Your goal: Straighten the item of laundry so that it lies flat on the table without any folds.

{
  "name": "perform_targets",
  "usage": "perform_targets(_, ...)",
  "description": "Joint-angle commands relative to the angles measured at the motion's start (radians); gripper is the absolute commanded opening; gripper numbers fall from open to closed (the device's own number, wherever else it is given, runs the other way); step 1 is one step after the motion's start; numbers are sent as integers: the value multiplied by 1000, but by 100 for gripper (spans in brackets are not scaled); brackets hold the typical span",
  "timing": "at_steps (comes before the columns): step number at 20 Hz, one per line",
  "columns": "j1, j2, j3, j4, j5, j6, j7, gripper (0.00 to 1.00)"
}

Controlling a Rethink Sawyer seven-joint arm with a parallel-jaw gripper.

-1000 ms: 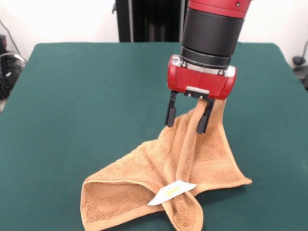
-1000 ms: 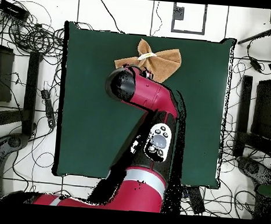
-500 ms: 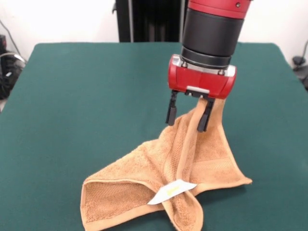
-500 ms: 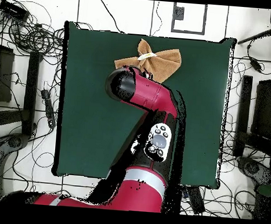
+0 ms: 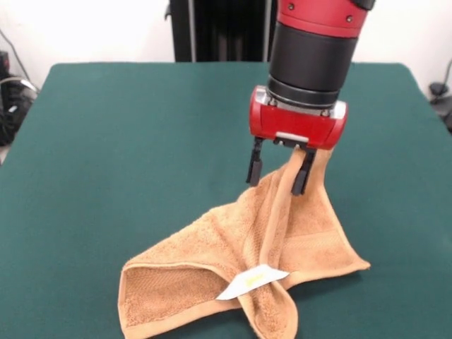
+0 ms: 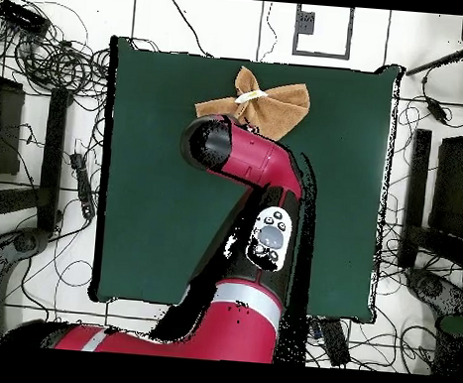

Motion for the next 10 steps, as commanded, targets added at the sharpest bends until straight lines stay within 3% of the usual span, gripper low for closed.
perform_targets(1,-11,84,128,-61,5,103,134,100)
perform_targets(10,-45,175,186,-108,2,-29,123,100)
